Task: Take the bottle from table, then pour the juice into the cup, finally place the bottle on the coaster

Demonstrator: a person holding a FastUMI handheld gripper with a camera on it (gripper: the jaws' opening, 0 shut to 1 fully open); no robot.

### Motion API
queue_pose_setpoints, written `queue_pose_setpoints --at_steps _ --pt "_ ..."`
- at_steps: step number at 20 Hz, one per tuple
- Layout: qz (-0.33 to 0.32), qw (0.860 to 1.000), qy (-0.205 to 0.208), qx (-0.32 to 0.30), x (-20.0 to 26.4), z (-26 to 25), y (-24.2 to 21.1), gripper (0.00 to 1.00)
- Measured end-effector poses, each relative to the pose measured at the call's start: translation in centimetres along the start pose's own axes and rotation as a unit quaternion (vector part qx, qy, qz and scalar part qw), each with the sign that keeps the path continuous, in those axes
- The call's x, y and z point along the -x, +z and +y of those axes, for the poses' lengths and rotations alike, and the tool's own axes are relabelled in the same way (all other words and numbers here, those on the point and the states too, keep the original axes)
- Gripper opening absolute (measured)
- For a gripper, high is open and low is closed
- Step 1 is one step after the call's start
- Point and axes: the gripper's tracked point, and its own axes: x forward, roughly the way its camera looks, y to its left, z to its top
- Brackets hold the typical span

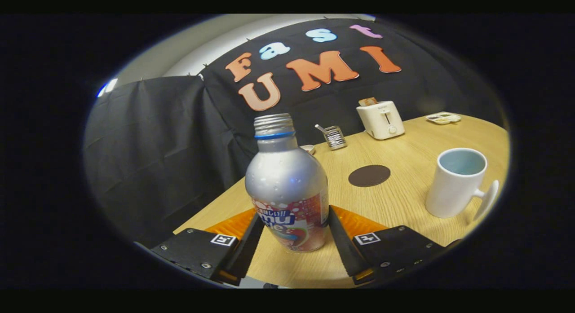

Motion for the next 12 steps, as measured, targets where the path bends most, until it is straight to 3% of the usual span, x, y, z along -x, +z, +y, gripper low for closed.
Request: queue_pose_setpoints --at_steps 5,12 --pt "-0.012 0.992 0.026 -0.122 0.5 -0.7 0.5 0.80" --pt "-0.020 0.972 0.065 -0.226 1.5 -0.8 1.4 0.80"
